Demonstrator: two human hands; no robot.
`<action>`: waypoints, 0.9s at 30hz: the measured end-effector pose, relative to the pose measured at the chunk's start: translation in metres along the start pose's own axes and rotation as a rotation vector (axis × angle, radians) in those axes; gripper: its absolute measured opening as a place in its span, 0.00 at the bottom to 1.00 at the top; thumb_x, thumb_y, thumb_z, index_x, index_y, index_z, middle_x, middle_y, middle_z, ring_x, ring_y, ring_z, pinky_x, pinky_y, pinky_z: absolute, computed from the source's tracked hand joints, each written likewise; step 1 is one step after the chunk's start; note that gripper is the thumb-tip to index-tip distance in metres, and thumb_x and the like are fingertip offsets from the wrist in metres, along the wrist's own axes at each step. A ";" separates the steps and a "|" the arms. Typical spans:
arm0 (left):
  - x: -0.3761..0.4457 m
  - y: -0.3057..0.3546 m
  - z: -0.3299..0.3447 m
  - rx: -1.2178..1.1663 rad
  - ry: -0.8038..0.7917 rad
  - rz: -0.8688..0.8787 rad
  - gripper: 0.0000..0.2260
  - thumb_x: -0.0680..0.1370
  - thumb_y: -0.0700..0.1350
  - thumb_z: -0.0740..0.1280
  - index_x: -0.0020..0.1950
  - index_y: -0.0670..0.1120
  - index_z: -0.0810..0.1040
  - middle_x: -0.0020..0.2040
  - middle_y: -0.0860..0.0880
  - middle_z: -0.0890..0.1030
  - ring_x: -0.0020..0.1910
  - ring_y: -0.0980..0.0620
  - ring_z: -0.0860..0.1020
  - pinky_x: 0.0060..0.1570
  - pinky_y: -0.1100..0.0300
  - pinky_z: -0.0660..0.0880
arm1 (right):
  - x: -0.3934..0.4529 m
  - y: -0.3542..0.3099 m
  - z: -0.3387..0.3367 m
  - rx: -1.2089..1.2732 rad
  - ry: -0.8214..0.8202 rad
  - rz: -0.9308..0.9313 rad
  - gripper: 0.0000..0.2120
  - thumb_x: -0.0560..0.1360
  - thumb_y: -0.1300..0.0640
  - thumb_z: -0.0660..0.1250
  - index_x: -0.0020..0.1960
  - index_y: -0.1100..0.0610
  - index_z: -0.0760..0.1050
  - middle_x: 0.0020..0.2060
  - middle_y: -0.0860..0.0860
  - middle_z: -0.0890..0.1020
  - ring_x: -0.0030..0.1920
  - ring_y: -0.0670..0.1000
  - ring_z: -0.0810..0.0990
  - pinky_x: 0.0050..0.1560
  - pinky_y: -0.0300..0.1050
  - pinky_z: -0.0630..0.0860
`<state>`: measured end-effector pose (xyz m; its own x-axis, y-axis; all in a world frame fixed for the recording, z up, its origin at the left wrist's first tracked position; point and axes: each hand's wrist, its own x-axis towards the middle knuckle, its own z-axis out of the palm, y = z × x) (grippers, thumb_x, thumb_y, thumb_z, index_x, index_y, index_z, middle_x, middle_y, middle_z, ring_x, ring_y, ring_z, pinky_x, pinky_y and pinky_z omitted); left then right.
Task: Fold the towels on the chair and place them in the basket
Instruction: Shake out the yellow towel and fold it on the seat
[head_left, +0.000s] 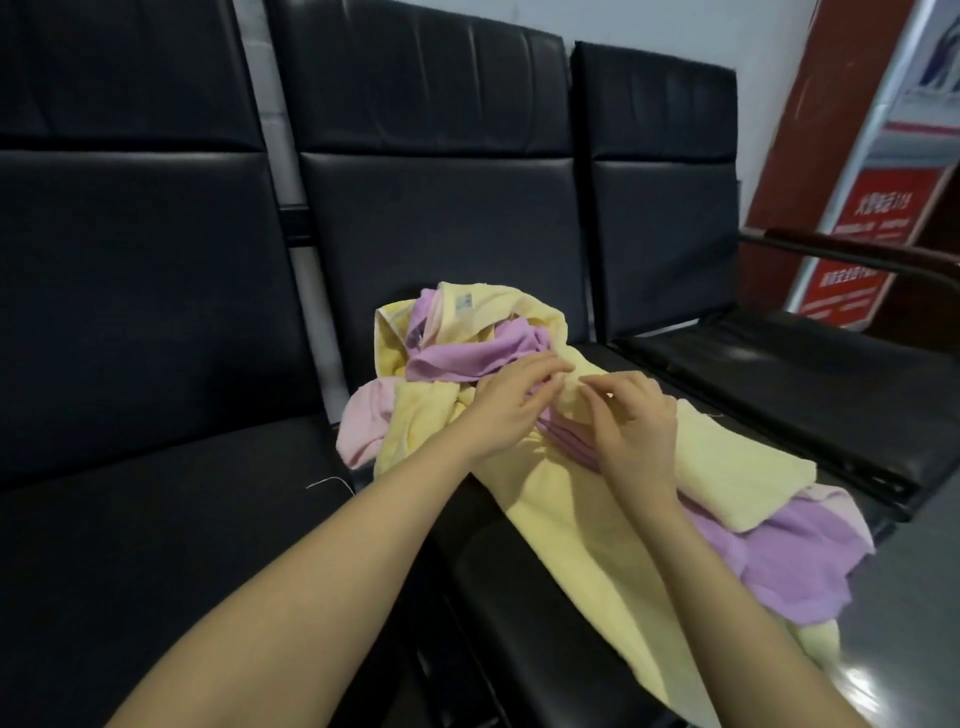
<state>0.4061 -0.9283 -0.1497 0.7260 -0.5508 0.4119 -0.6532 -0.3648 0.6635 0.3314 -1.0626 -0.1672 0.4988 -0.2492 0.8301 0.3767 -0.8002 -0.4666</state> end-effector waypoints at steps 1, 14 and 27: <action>-0.001 0.005 -0.004 -0.049 0.001 0.013 0.15 0.82 0.51 0.57 0.67 0.52 0.73 0.69 0.54 0.72 0.70 0.58 0.65 0.71 0.48 0.62 | 0.001 -0.006 -0.005 0.013 0.006 -0.011 0.05 0.74 0.59 0.66 0.44 0.57 0.81 0.41 0.49 0.81 0.44 0.48 0.76 0.46 0.43 0.64; -0.082 0.038 -0.045 -0.235 0.232 -0.006 0.10 0.81 0.44 0.61 0.42 0.58 0.73 0.38 0.61 0.75 0.40 0.61 0.73 0.46 0.63 0.71 | -0.015 -0.076 -0.033 0.289 -0.093 -0.013 0.02 0.72 0.63 0.71 0.43 0.59 0.83 0.37 0.47 0.81 0.39 0.45 0.77 0.41 0.41 0.75; -0.105 -0.009 -0.019 0.151 0.173 -0.396 0.13 0.81 0.53 0.58 0.48 0.46 0.75 0.49 0.48 0.77 0.46 0.49 0.75 0.50 0.53 0.72 | -0.027 -0.014 -0.003 -0.051 -0.318 0.293 0.08 0.76 0.58 0.67 0.54 0.58 0.81 0.49 0.52 0.80 0.49 0.54 0.78 0.53 0.51 0.73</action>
<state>0.3396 -0.8527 -0.1866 0.9430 -0.2180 0.2516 -0.3328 -0.6344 0.6977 0.3103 -1.0459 -0.1819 0.7978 -0.2956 0.5255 0.1482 -0.7487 -0.6461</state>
